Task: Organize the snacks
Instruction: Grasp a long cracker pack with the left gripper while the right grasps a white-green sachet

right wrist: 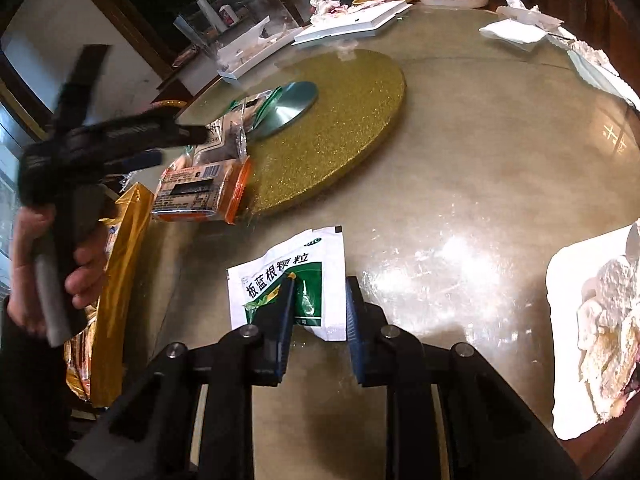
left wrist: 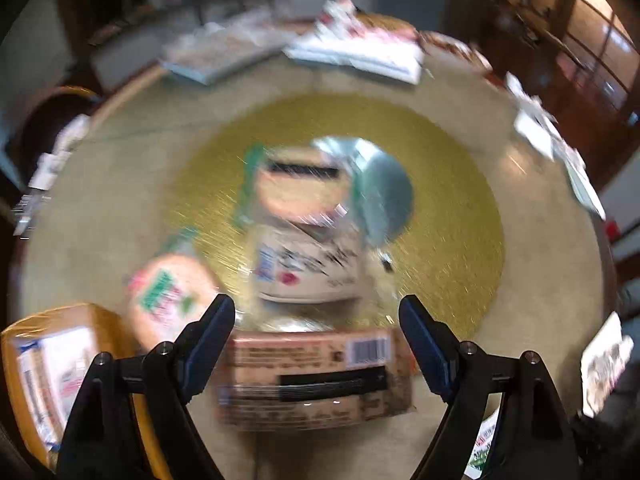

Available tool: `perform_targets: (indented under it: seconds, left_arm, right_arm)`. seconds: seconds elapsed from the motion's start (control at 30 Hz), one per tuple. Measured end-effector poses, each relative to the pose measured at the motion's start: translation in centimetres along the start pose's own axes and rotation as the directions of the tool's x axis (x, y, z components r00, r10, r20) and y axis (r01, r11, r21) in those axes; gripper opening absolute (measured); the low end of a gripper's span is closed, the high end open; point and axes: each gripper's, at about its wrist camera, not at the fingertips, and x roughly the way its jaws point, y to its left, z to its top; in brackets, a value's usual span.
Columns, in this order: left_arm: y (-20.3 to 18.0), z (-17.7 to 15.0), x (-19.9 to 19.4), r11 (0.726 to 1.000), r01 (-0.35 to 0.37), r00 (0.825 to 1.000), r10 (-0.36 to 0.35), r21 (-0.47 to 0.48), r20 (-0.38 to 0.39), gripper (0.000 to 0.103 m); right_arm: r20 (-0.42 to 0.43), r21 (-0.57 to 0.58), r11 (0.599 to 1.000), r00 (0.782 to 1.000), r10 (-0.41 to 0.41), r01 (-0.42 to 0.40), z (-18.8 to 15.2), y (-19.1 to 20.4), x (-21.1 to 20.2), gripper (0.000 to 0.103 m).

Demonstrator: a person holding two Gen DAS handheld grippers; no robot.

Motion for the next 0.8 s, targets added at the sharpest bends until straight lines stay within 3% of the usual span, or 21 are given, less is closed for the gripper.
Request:
perform_targets:
  seconds: [0.1,0.27,0.33,0.47,0.53,0.6,0.63,0.8]
  left_arm:
    - [-0.4,-1.7,0.3,0.998,0.048,0.996,-0.046,0.033,-0.079,0.083]
    - [1.1,-5.1,-0.5,0.983,0.174,0.973,-0.181,-0.060,-0.145,0.084]
    - [1.1,-6.3,-0.9,0.982,0.171,0.974,-0.180,-0.077,-0.139,0.084]
    - [-0.5,-7.8,-1.7,0.984,0.177,0.974,-0.178,-0.017,-0.140,0.084]
    - [-1.1,-8.3,-2.2,0.989,0.148,0.983,-0.147,0.007,-0.110,0.083]
    - [-1.4,-8.4,-2.0,0.999,0.044,0.995,-0.042,0.014,-0.093,0.075]
    - [-1.6,-8.6,-1.9,1.000,0.023,0.996,-0.022,0.011,-0.092,0.066]
    - [-2.0,-11.2,-3.1,0.999,-0.035,0.999,0.035,-0.019,-0.015,0.061]
  right_arm:
    - [0.000,-0.005,1.000,1.000,0.000,0.000,-0.1,0.0,-0.1,0.025]
    - [0.005,-0.026,1.000,1.000,-0.013,0.013,-0.3,0.2,-0.2,0.026]
    - [0.007,-0.041,0.999,1.000,-0.027,0.027,-0.5,0.4,-0.4,0.026]
    - [-0.002,-0.056,0.998,0.999,-0.036,0.036,-1.0,0.6,-0.7,0.026]
    - [0.000,-0.059,0.997,0.999,-0.042,0.042,-1.1,0.7,-0.7,0.026]
    - [0.004,-0.065,0.996,0.999,-0.054,0.054,-1.3,0.8,-0.7,0.026]
    - [0.005,-0.069,0.996,0.998,-0.061,0.062,-1.2,1.0,-0.7,0.027]
    - [-0.010,-0.096,0.994,0.999,-0.051,0.050,-1.2,1.3,-0.5,0.027]
